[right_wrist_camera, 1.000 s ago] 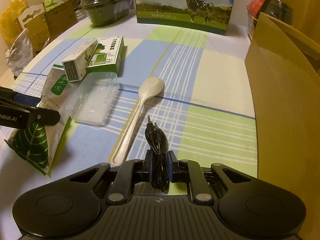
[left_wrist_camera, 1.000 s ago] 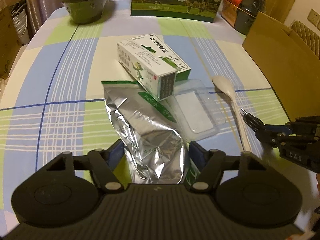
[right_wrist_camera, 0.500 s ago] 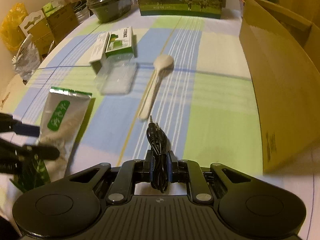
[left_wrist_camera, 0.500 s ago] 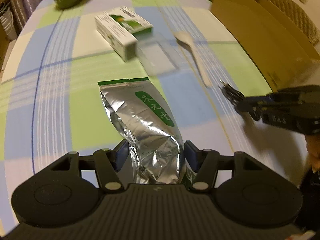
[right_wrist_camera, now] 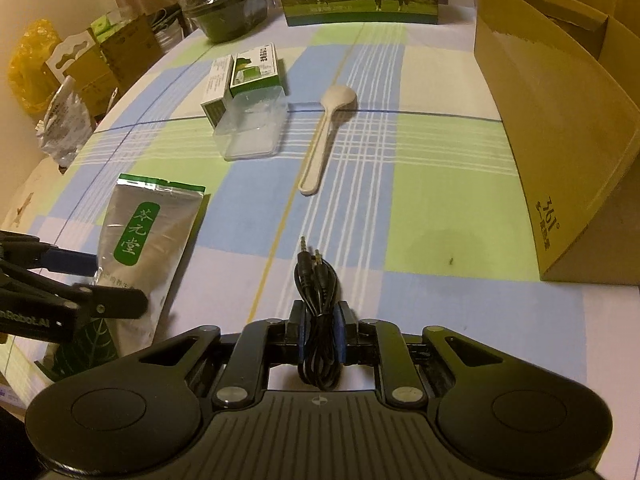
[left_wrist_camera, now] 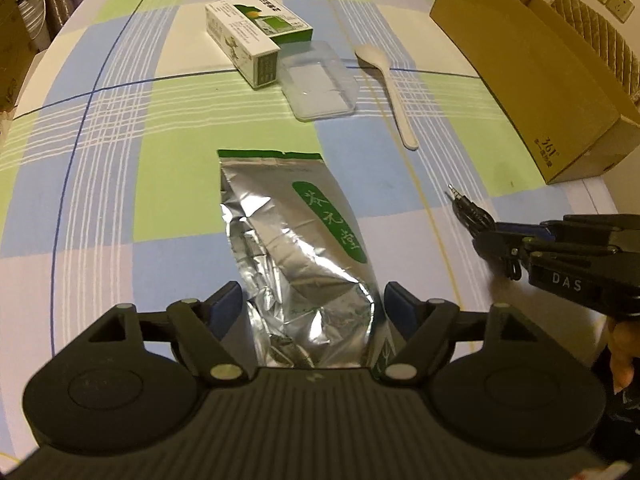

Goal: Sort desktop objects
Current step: 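Grasp the black audio cable with the right tool while the left tool grasps the foil pouch, then lift the foil pouch with the left tool while the right tool lifts the cable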

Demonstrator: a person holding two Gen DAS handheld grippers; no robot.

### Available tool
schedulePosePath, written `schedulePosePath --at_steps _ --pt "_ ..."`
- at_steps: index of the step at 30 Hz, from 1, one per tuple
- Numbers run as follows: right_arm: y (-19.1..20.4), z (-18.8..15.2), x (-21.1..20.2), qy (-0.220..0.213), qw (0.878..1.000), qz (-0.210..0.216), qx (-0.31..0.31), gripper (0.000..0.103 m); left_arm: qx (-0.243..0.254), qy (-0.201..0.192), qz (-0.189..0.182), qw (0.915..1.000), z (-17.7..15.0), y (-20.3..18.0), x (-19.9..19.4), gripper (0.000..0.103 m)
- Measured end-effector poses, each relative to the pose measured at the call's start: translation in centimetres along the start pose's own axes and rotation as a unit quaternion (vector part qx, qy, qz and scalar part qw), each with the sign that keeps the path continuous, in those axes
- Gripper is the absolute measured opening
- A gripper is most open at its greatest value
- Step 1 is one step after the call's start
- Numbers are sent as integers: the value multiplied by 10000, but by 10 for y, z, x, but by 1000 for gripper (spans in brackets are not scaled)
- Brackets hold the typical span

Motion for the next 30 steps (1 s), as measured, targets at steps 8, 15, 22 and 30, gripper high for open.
schedulePosePath --at_steps 8,15,22,30 --pt "6 -2 2 -56 9994 -130 -322 42 197 91 151 9997 -2 -7 10 75" --pt "10 -5 3 -55 9983 -214 -544 42 280 -20 111 9995 1 -8 5 55" --pt "12 -7 2 -51 9978 -277 -606 42 257 -49 47 9996 1 -5 4 57" --pt "17 -8 4 -73 9960 -405 -788 30 352 29 105 9993 -2 -7 10 70"
Point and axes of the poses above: each gripper's, at about its wrist camera, not at the fingertips, and x roughly the way its jaws point, y to its left, z to its top, the point moved 2 cm from there along x, roughly the way its jaws point
